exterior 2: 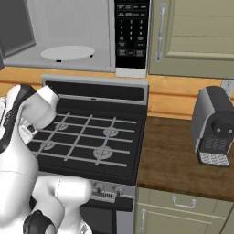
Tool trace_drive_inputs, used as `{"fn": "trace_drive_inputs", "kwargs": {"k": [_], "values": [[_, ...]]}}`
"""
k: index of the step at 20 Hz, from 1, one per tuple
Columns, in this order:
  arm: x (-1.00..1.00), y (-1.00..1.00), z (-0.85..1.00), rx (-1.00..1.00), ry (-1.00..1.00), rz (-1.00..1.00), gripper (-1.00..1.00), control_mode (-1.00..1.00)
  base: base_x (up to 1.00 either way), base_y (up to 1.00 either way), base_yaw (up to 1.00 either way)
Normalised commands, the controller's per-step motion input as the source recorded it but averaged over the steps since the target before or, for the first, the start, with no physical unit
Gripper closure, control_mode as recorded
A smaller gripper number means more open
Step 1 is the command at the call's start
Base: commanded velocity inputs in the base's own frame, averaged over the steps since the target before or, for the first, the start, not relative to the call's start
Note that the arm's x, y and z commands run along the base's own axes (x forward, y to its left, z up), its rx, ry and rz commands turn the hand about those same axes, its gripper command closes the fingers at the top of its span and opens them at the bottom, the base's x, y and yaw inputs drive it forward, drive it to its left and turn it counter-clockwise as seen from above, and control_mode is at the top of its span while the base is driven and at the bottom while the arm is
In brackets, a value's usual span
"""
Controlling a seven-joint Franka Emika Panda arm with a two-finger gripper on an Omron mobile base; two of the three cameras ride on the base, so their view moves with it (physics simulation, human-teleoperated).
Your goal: Open the microwave, place the bowl with waffle inside the microwave, then close the microwave door and turn it on.
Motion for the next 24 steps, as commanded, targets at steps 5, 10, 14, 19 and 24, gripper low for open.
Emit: {"fn": "trace_drive_inputs", "kwargs": {"k": [5, 10, 14, 19, 24], "values": [[1.00, 1.00, -0.39, -0.05, -0.11, 0.00, -1.00, -1.00, 0.00, 0.00, 0.00], [0.82, 0.97, -0.46, 0.00, -0.06, 0.00, -1.00, -1.00, 0.00, 0.00, 0.00], [0.55, 0.91, -0.52, 0.00, -0.10, 0.00, -1.00, -1.00, 0.00, 0.00, 0.00], [0.30, 0.64, -0.59, 0.00, -0.13, 0.00, -1.00, -1.00, 0.00, 0.00, 0.00], [0.16, 0.29, -0.57, 0.00, -0.14, 0.00, -1.00, -1.00, 0.00, 0.00, 0.00]]}}
